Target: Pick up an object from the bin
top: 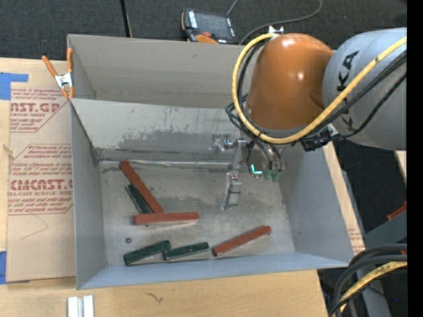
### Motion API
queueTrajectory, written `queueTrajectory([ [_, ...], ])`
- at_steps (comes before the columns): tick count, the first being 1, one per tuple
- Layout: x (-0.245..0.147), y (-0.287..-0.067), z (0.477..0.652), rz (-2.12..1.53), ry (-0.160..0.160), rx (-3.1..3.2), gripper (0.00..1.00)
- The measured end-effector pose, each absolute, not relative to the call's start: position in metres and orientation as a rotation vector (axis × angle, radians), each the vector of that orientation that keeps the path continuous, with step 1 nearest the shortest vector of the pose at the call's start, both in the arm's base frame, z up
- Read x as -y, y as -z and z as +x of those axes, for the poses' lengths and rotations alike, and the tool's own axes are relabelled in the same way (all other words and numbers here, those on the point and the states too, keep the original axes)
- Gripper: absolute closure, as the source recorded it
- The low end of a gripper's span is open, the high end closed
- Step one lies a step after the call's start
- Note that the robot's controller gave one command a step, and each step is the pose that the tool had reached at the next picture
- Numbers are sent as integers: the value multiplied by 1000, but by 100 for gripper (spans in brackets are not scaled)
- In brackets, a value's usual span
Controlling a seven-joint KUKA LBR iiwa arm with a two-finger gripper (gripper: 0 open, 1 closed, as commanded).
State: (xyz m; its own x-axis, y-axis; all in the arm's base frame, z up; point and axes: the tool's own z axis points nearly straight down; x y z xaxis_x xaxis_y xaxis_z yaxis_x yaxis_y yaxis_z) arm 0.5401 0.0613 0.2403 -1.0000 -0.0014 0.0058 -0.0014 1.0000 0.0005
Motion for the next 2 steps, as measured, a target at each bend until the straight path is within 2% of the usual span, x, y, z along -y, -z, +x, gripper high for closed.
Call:
queueTrajectory([
  [1, -147, -66, 510, 76, 1, 3134, 0],
  [2, -175, -101, 542, -228, 5, 3137, 0],
])
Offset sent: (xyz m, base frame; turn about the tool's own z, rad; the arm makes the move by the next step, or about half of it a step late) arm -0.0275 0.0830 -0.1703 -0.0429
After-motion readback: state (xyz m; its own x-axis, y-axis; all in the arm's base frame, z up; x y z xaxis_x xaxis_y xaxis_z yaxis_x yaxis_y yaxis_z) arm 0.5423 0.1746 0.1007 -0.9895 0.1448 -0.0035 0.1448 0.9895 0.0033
